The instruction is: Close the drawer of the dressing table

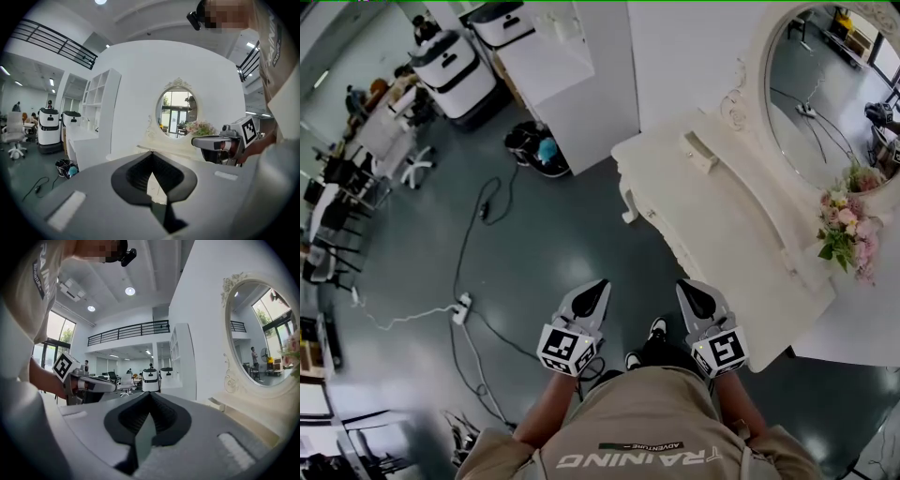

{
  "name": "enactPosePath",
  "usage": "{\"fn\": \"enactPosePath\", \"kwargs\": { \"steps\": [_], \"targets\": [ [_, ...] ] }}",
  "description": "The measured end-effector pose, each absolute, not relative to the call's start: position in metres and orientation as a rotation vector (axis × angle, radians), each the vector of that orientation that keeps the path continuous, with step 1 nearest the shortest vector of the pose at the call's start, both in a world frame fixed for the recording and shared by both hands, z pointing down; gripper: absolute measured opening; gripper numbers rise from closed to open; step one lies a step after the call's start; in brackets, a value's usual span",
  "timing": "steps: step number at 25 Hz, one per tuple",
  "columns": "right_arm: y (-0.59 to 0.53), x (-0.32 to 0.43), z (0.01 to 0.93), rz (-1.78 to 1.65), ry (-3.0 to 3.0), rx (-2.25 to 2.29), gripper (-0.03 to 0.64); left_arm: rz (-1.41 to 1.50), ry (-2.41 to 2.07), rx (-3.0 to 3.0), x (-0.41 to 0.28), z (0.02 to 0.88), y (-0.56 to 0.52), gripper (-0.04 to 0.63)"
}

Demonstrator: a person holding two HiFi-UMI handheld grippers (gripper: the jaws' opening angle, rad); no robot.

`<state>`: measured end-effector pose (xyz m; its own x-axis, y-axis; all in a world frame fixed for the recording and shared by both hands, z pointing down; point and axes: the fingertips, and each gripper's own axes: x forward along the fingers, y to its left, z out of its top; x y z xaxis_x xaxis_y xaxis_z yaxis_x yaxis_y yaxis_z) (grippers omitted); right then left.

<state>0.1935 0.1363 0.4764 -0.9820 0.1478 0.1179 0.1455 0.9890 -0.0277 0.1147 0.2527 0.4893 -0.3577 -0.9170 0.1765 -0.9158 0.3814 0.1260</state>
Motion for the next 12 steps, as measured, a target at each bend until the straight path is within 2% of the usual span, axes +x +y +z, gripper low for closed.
{"fn": "enactPosePath", "kwargs": {
  "steps": [12],
  "targets": [
    [0.060, 0.126, 0.477, -0.004, -2.982, -0.328, 0.002, -0.040, -2.503, 1.540, 0.055, 0.481, 0.188, 0.018]
  ]
}}
